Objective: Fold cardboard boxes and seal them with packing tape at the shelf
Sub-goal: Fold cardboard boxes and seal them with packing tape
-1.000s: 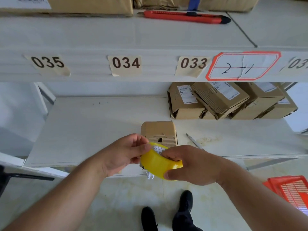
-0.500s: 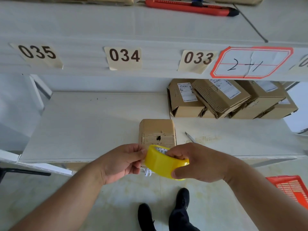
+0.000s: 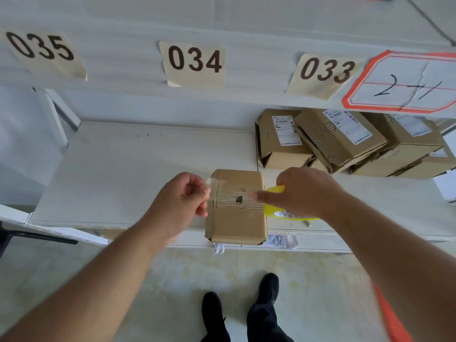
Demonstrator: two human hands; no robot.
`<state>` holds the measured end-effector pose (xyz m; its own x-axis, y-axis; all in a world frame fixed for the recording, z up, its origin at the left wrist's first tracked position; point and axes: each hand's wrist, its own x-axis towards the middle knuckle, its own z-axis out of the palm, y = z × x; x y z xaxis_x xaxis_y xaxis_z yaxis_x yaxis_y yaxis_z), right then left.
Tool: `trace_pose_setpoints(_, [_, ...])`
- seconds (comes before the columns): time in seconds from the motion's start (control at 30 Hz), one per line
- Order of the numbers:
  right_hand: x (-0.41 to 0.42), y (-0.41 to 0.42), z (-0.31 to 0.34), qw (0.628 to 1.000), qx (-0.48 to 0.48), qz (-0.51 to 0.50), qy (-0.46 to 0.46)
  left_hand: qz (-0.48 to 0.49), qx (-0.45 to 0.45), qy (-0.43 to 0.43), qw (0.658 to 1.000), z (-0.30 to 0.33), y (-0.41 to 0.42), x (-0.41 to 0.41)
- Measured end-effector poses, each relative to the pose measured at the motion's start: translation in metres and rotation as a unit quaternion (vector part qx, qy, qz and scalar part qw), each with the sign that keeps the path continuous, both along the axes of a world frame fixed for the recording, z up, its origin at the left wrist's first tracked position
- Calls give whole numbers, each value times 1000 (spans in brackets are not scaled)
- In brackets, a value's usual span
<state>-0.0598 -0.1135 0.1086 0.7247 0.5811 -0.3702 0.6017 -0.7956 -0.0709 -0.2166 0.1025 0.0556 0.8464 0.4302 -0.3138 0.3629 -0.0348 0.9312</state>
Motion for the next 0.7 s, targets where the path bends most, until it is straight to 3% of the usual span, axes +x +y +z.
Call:
trace_pose_setpoints(0.1, [18,10,-16,999,-20,25,-25,9,-85,42,995,-19,6,12])
trace_pose_setpoints(0.3, [51,9,-47,997,-12,31,67,76,-42,92,992,-51,2,27])
trace_pose_setpoints(0.4, [66,5,-64,996,-58,26,60,80,-4,109,991,-64,-1,29])
trace_pose_setpoints(0.57, [77,0,-83,993,-37,-9,108,104,-5,132,986,-74,0,32])
trace_pose_setpoints(0.7, [78,0,-84,995,-34,6,95,117,-16,139,983,-80,-4,29])
